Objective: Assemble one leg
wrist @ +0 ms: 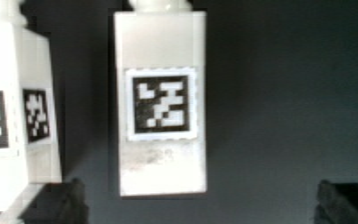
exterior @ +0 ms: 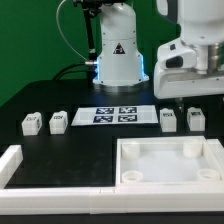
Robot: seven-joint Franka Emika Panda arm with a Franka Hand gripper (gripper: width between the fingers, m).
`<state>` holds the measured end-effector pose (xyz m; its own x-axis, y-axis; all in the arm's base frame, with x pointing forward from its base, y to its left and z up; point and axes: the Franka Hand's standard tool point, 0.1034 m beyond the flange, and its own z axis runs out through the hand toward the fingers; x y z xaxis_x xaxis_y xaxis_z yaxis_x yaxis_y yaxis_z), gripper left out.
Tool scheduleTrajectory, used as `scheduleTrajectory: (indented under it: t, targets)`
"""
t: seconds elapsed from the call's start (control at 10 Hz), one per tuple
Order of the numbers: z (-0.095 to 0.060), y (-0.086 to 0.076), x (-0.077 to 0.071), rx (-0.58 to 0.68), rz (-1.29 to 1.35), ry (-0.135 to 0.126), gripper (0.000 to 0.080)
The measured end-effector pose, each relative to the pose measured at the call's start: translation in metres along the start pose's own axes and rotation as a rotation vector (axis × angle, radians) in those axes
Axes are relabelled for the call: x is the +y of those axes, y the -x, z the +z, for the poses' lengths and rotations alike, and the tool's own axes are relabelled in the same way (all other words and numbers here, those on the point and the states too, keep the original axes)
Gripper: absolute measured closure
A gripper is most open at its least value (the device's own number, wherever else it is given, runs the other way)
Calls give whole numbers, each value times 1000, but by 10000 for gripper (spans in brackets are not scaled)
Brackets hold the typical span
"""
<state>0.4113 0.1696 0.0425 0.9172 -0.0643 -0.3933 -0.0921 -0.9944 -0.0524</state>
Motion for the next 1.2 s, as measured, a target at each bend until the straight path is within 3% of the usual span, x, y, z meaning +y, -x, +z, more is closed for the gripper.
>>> scheduleTrajectory:
  t: [0.6,0.7,1.2]
  targets:
    - [4,1,4,-456,7,32,151]
    - [6,-3,2,-441,9,28,151]
    - [39,15,-4,-479,15,52,151]
